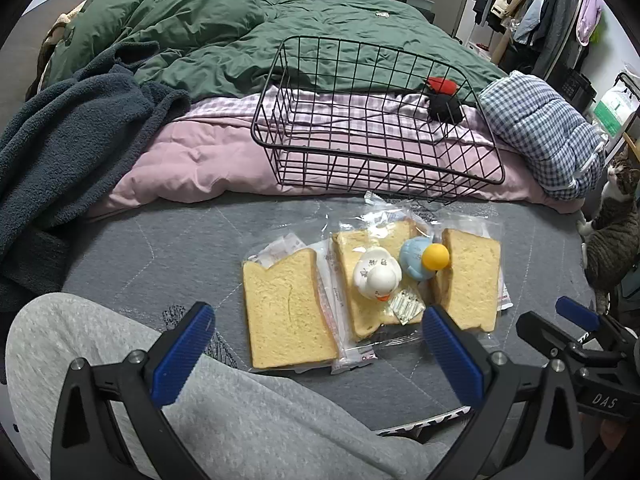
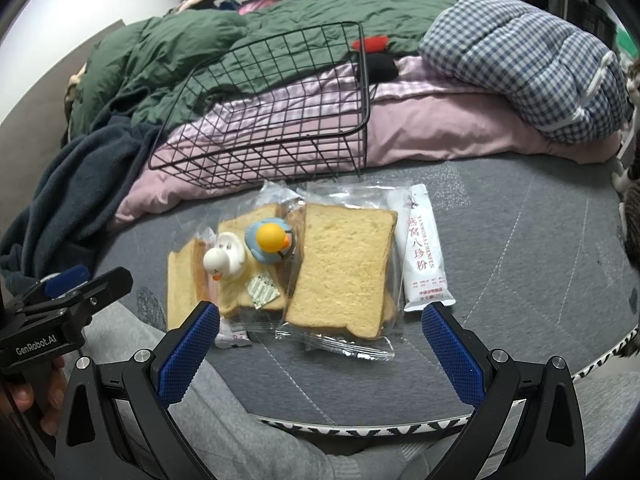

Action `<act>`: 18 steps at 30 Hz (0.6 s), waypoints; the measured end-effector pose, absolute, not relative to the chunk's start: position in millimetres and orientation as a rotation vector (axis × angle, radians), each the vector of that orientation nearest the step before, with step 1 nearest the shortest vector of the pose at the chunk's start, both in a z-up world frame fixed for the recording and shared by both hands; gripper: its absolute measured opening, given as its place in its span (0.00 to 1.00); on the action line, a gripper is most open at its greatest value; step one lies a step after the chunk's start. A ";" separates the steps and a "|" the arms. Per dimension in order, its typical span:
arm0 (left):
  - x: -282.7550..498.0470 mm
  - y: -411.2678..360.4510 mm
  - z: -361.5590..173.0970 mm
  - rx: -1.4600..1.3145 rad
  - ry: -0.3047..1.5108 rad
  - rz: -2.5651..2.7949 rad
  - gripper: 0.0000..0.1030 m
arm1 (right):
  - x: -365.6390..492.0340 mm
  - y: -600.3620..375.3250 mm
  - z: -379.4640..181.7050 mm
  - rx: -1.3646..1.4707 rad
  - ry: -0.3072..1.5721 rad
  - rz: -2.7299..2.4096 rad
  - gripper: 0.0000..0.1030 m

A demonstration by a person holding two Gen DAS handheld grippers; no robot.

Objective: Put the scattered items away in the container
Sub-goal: 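Reach both grippers toward the two duck toys on the bread bags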

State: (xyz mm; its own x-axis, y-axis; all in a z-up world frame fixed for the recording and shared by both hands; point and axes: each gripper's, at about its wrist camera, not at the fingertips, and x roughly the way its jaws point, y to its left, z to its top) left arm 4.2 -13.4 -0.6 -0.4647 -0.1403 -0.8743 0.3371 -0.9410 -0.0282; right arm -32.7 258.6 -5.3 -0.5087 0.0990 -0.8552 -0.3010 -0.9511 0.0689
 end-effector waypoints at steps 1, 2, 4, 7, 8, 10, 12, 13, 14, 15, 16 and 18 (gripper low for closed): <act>4.1 -13.6 -0.7 1.437 0.289 -2.449 0.99 | -32.6 258.6 -5.3 -1.410 0.307 2.526 1.00; 4.2 -13.7 -0.8 1.438 0.290 -2.447 0.99 | -32.3 258.6 -5.2 -1.407 0.307 2.524 1.00; 4.3 -13.7 -0.7 1.421 0.298 -2.428 0.99 | -32.5 258.8 -4.6 -1.404 0.311 2.523 1.00; 2.5 -15.5 -1.9 1.424 0.292 -2.422 0.99 | -33.2 260.1 0.8 -1.397 0.278 2.517 1.00; 2.1 -18.0 -2.6 1.422 0.298 -2.425 0.99 | -32.5 262.4 4.5 -1.377 0.258 2.511 1.00; -0.7 -24.0 -6.2 1.426 0.324 -2.417 0.99 | -29.1 270.9 10.4 -1.329 0.254 2.505 1.00; -7.8 -33.2 -16.7 1.470 0.356 -2.384 0.99 | -29.3 280.5 9.6 -1.326 0.258 2.493 1.00; -10.5 -36.4 -21.6 1.485 0.374 -2.368 0.99 | -31.0 285.6 7.8 -1.333 0.258 2.483 1.00; -12.8 -39.9 -27.2 1.497 0.390 -2.363 0.99 | -32.8 290.6 6.0 -1.337 0.272 2.478 1.00; -14.4 -42.4 -32.8 1.497 0.397 -2.363 0.99 | -33.8 295.7 3.7 -1.337 0.303 2.479 1.00; -16.2 -44.5 -39.4 1.499 0.397 -2.357 0.99 | -34.5 300.9 1.4 -1.332 0.337 2.480 1.00; -20.2 -49.9 -56.1 1.526 0.415 -2.340 0.99 | -38.0 307.0 -3.4 -1.319 0.355 2.475 1.00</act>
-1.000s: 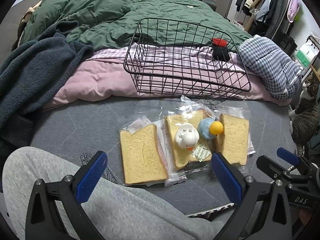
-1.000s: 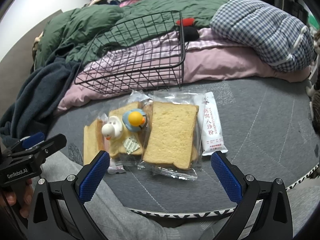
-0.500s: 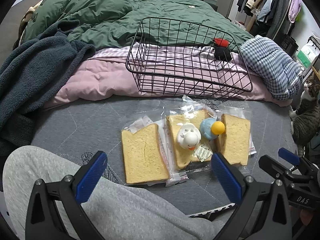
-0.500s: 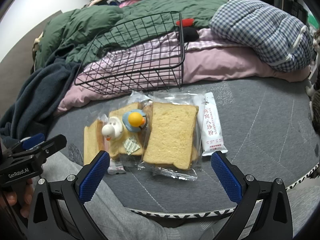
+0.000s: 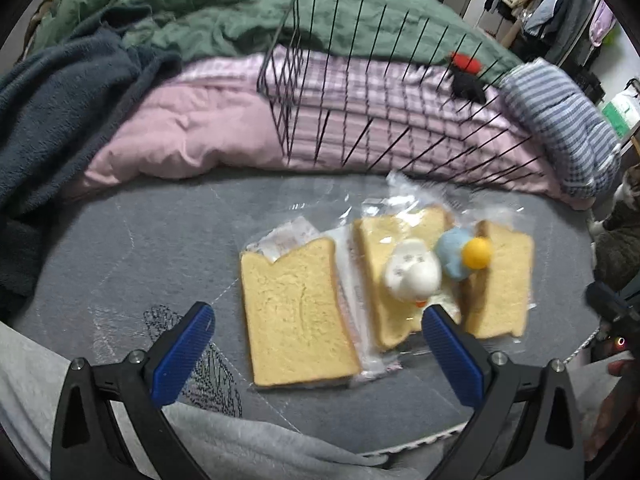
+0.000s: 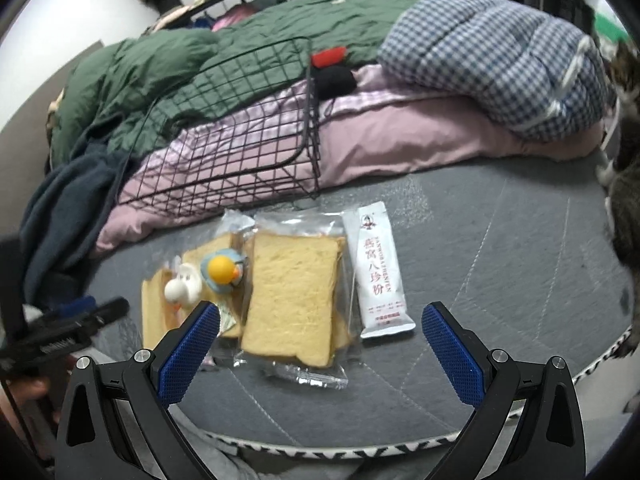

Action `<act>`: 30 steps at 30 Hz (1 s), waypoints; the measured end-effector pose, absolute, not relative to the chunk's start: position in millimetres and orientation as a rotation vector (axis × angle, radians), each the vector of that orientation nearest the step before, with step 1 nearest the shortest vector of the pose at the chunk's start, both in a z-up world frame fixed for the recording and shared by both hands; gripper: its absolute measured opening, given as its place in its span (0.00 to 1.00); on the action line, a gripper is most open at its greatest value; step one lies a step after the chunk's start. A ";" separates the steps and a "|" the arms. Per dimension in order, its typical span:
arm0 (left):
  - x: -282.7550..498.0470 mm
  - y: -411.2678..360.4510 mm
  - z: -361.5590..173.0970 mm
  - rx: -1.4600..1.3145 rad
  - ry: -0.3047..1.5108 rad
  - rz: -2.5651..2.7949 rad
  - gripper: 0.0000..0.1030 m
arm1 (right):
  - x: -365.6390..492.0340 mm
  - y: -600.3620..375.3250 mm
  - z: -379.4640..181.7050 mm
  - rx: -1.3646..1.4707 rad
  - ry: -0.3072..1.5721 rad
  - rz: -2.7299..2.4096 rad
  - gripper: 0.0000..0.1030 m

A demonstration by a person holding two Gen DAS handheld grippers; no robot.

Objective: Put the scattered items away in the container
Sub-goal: 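Reach both grippers toward the two duck toys on the bread bags, then grasp the blue-yellow duck with the right gripper while the left grasps the white duck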

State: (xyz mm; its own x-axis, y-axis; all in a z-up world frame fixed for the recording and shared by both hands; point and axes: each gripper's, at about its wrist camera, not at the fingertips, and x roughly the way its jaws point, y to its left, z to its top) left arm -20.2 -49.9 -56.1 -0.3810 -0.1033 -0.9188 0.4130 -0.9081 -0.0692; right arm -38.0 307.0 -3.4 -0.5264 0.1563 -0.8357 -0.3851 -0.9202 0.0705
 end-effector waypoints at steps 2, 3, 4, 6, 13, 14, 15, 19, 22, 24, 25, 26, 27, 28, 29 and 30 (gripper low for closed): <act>-20.7 -54.6 -67.0 1.529 0.475 -2.340 0.99 | -44.5 306.9 -8.0 -1.312 0.334 2.495 1.00; -20.8 -55.7 -70.5 1.521 0.502 -2.345 0.99 | -48.5 305.7 -10.6 -1.314 0.322 2.509 1.00; -21.8 -55.7 -71.7 1.512 0.515 -2.357 0.99 | -52.8 303.5 -13.2 -1.320 0.309 2.523 1.00; -24.8 -52.6 -70.5 1.501 0.510 -2.379 0.99 | -61.2 296.2 -16.3 -1.324 0.298 2.577 1.00; -16.8 -73.9 -68.0 1.437 0.480 -2.317 0.99 | -95.3 250.9 -38.7 -1.431 0.071 2.737 0.81; -15.8 -80.0 -69.4 1.435 0.484 -2.302 0.99 | -100.9 246.4 -46.7 -1.468 0.059 2.734 0.76; -13.6 -85.8 -70.9 1.432 0.485 -2.288 0.99 | -107.5 242.0 -54.9 -1.505 0.053 2.729 0.72; -7.0 -100.6 -77.9 1.436 0.502 -2.247 0.99 | -127.1 226.9 -76.9 -1.520 -0.012 2.692 0.66; -6.4 -102.9 -80.5 1.430 0.489 -2.235 0.99 | -137.7 220.9 -82.7 -1.528 -0.073 2.691 0.62; -6.6 -104.2 -81.6 1.431 0.485 -2.236 0.99 | -142.8 218.9 -87.4 -1.545 -0.099 2.670 0.53; -6.6 -104.5 -81.8 1.429 0.490 -2.235 0.99 | -143.7 220.5 -89.2 -1.552 -0.086 2.668 0.52; -6.5 -105.1 -81.9 1.428 0.496 -2.235 0.99 | -144.1 222.5 -89.4 -1.551 -0.065 2.670 0.49; -6.1 -105.0 -81.6 1.426 0.502 -2.238 0.99 | -144.4 223.5 -89.2 -1.549 -0.062 2.669 0.49; -5.9 -103.9 -80.9 1.425 0.508 -2.239 0.99 | -144.6 223.9 -88.7 -1.546 -0.064 2.672 0.49; -5.7 -102.9 -80.2 1.425 0.514 -2.244 0.99 | -144.6 224.1 -87.9 -1.544 -0.063 2.676 0.49; -6.4 -101.2 -79.4 1.425 0.520 -2.251 0.99 | -143.9 224.4 -86.6 -1.540 -0.062 2.681 0.49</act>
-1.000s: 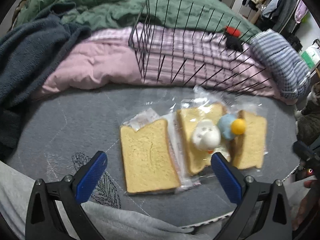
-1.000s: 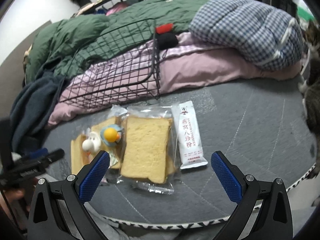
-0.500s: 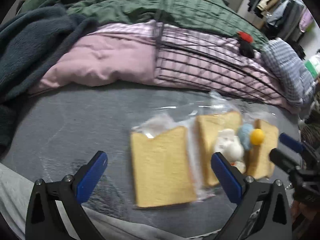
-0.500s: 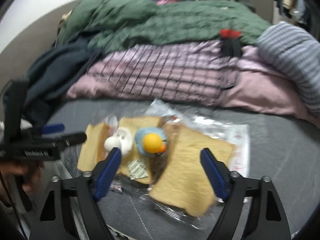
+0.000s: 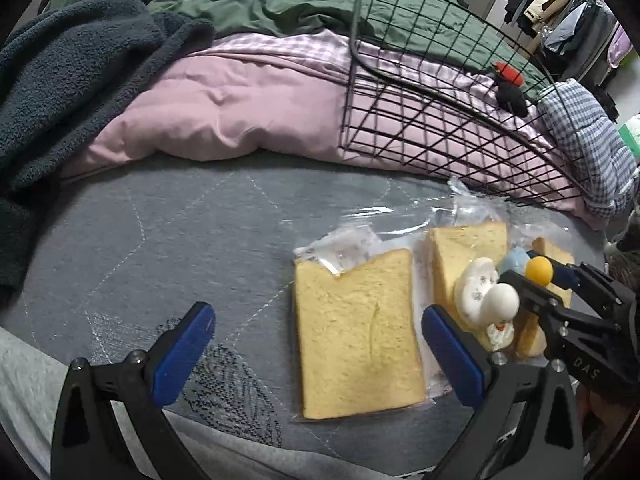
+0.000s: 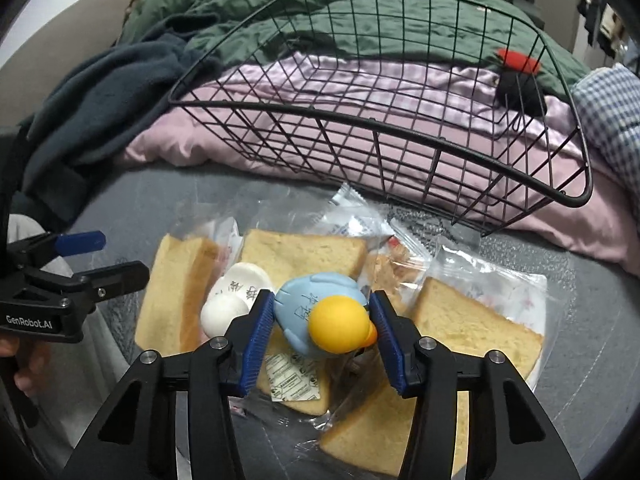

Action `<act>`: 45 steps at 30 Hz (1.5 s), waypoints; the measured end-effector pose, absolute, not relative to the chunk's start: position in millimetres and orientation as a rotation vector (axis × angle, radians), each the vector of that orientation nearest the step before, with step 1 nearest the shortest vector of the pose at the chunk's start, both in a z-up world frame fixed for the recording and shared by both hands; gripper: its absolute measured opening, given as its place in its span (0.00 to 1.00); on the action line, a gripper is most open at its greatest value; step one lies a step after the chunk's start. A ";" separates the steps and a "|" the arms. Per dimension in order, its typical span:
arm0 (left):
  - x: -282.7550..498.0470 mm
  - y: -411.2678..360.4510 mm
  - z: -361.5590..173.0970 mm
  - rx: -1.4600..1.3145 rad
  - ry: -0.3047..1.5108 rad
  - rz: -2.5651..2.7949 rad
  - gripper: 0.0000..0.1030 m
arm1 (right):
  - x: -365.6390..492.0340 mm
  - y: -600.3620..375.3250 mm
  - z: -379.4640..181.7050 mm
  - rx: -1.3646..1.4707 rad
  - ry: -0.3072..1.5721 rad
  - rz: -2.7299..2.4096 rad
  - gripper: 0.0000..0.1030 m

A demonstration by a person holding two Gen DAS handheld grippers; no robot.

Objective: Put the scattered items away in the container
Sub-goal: 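Grasp the blue-yellow duck with the right gripper while the left grasps the white duck, then carry both ducks into the wire basket and open both grippers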

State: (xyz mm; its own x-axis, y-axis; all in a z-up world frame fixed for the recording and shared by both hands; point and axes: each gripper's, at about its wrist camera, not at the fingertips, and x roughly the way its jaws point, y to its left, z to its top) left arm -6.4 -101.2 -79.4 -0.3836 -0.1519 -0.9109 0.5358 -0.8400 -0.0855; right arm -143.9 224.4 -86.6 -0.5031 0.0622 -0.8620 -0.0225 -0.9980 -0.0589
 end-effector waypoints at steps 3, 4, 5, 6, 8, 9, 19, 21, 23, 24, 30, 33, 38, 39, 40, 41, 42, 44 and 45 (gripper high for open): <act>-10.9 -92.1 -74.2 1.425 0.528 -2.273 0.99 | -136.9 224.8 -76.6 -1.503 -0.055 2.704 0.49; -13.0 -87.2 -71.7 1.426 0.524 -2.284 0.99 | -133.4 226.1 -70.9 -1.480 -0.050 2.713 0.49; -15.4 -82.0 -69.8 1.429 0.515 -2.296 0.99 | -129.6 227.8 -65.4 -1.455 -0.045 2.720 0.49; -18.6 -75.3 -67.9 1.434 0.501 -2.308 0.99 | -125.4 230.6 -60.3 -1.435 -0.036 2.722 0.49; -26.5 -60.0 -65.9 1.446 0.479 -2.335 0.99 | -116.4 238.4 -52.0 -1.404 -0.015 2.716 0.49; -29.8 -53.2 -65.3 1.454 0.471 -2.345 0.99 | -112.3 242.4 -48.9 -1.391 -0.004 2.712 0.49; -66.0 -33.6 -101.8 1.551 0.442 -2.292 0.76 | -65.2 285.8 -37.0 -1.315 0.115 2.674 0.49; -68.9 -28.8 -107.7 1.555 0.411 -2.284 0.76 | -61.4 291.3 -37.4 -1.309 0.141 2.667 0.49; -69.2 -25.8 -108.8 1.553 0.405 -2.299 0.71 | -61.2 294.0 -38.4 -1.311 0.158 2.660 0.49; -69.1 -25.0 -108.4 1.556 0.406 -2.307 0.63 | -62.0 293.4 -38.6 -1.313 0.158 2.660 0.49; -64.2 -30.9 -101.9 1.538 0.429 -2.301 0.46 | -72.1 279.1 -36.8 -1.311 0.116 2.688 0.49; -58.4 -34.9 -97.4 1.495 0.437 -2.300 0.46 | -75.2 275.3 -36.8 -1.313 0.108 2.688 0.49; -54.3 -43.9 -92.5 1.466 0.478 -2.288 0.46 | -80.2 272.3 -33.3 -1.300 0.114 2.687 0.49; -53.4 -45.5 -89.6 1.459 0.477 -2.284 0.46 | -81.1 271.6 -32.1 -1.295 0.113 2.688 0.49; -52.6 -47.0 -86.5 1.453 0.478 -2.284 0.46 | -82.1 270.1 -30.4 -1.290 0.111 2.692 0.49; -50.9 -47.6 -81.7 1.443 0.478 -2.289 0.46 | -83.0 268.4 -28.3 -1.283 0.109 2.699 0.49; -48.8 -48.2 -76.2 1.427 0.478 -2.292 0.46 | -83.7 266.6 -25.7 -1.273 0.106 2.707 0.49; -45.6 -49.8 -62.9 1.394 0.474 -2.306 0.46 | -85.5 262.0 -18.3 -1.241 0.092 2.731 0.49; -46.4 -49.3 -58.0 1.382 0.471 -2.311 0.46 | -86.2 260.7 -15.5 -1.230 0.088 2.737 0.49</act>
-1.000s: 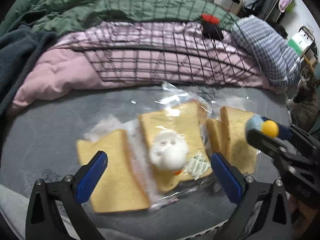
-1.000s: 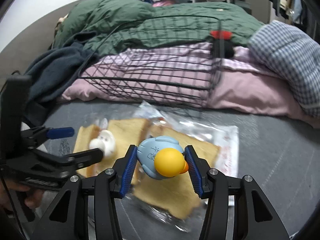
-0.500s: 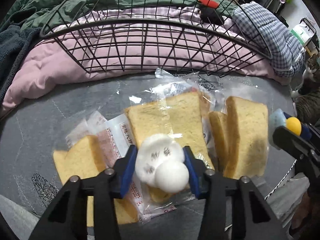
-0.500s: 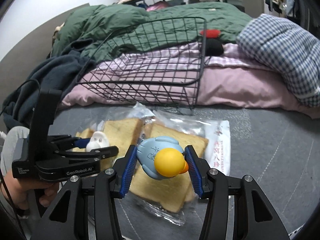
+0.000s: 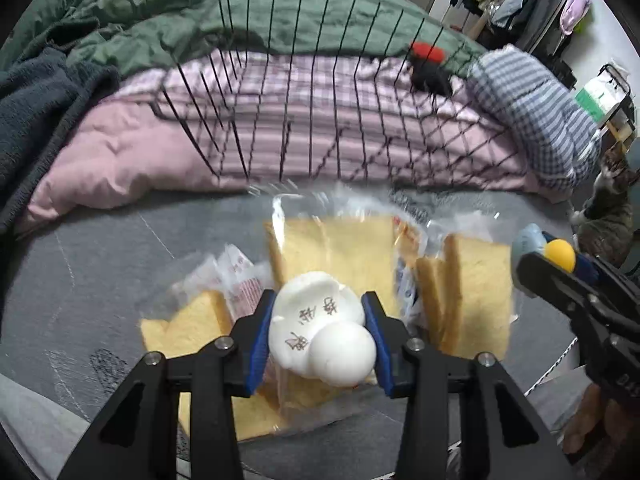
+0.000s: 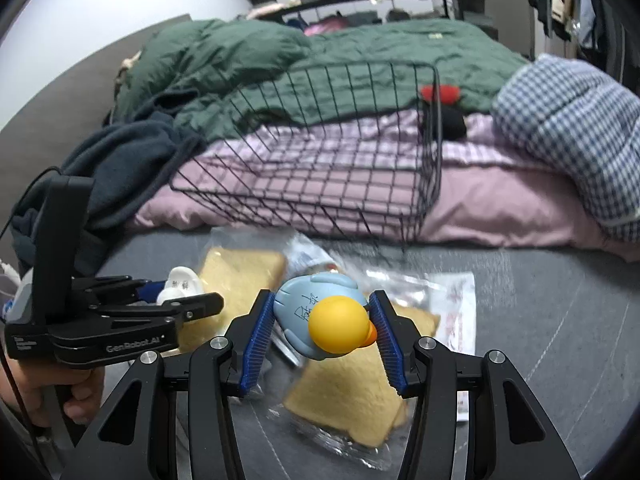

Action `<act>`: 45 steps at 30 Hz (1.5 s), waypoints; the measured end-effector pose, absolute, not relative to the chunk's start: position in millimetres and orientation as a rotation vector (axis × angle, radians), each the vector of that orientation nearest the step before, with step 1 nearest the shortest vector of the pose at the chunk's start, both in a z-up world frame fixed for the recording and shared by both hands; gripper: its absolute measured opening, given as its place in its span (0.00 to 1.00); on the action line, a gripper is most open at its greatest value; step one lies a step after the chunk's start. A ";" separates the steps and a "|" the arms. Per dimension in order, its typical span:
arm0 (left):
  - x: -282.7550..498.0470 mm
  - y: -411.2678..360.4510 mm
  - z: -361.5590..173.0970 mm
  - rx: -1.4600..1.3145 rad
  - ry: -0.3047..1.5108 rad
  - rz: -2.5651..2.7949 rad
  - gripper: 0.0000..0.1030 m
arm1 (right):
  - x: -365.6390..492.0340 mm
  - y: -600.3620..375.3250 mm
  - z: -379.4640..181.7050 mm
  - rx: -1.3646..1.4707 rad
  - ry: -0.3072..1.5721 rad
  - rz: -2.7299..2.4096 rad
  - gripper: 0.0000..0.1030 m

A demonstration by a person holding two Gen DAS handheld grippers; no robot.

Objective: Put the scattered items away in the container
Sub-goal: 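Carry both ducks into the wire basket and open both grippers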

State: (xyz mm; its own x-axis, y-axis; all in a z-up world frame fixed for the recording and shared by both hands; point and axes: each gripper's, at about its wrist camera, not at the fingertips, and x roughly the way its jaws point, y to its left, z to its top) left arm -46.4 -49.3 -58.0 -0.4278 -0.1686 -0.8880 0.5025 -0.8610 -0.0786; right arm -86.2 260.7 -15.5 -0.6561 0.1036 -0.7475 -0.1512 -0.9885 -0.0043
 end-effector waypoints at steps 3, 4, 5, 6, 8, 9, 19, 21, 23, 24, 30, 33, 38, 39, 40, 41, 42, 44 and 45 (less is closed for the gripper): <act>-42.7 -51.1 -39.4 1.347 0.449 -2.330 0.46 | -90.3 257.6 -7.2 -1.199 0.094 2.752 0.49; -42.3 -52.5 -35.6 1.339 0.447 -2.330 0.46 | -92.0 256.9 -5.1 -1.190 0.098 2.758 0.49; -42.5 -54.5 -32.8 1.335 0.449 -2.328 0.46 | -93.6 256.3 -3.8 -1.186 0.101 2.760 0.49; -41.9 -56.2 -30.8 1.330 0.449 -2.325 0.46 | -95.5 255.8 -2.9 -1.185 0.107 2.764 0.49; -41.6 -59.7 -29.9 1.331 0.450 -2.317 0.46 | -99.4 253.7 -2.1 -1.183 0.112 2.768 0.49; -43.5 -61.7 -30.0 1.332 0.453 -2.315 0.46 | -101.0 252.8 -2.2 -1.186 0.113 2.768 0.49; -49.1 -68.8 5.4 1.262 0.434 -2.343 0.46 | -112.4 250.9 8.0 -1.139 0.123 2.808 0.49; -60.0 -70.8 22.1 1.232 0.388 -2.360 0.46 | -117.4 254.7 18.4 -1.092 0.116 2.828 0.49; -72.4 -74.5 34.2 1.206 0.368 -2.367 0.46 | -122.5 262.6 29.9 -1.040 0.150 2.818 0.49; -79.2 -77.1 38.1 1.186 0.364 -2.343 0.46 | -126.1 267.1 34.3 -1.017 0.169 2.827 0.49; -133.6 -110.8 27.0 1.214 0.342 -2.301 0.46 | -161.7 290.3 36.7 -0.991 0.201 2.808 0.49; -149.9 -124.2 16.0 1.237 0.327 -2.260 0.46 | -179.7 304.6 28.1 -1.017 0.244 2.773 0.49; -158.3 -134.9 2.6 1.248 0.319 -2.224 0.46 | -195.1 321.0 17.3 -1.048 0.268 2.716 0.50; -158.6 -135.6 2.3 1.235 0.306 -2.221 0.46 | -196.9 322.7 16.4 -1.051 0.266 2.703 0.54; -159.0 -136.0 2.3 1.215 0.287 -2.211 0.57 | -198.0 324.4 15.4 -1.053 0.270 2.684 0.60; -159.3 -136.3 2.9 1.194 0.270 -2.196 0.66 | -198.4 326.1 14.9 -1.054 0.279 2.668 0.73; -158.1 -137.0 4.7 1.168 0.268 -2.190 0.79 | -197.5 327.5 15.8 -1.042 0.289 2.661 0.79; -151.4 -136.9 10.5 1.112 0.304 -2.211 0.88 | -193.5 331.9 20.1 -1.001 0.307 2.657 0.80; -148.6 -135.7 12.9 1.099 0.314 -2.213 0.88 | -191.6 333.3 22.7 -0.985 0.310 2.650 0.81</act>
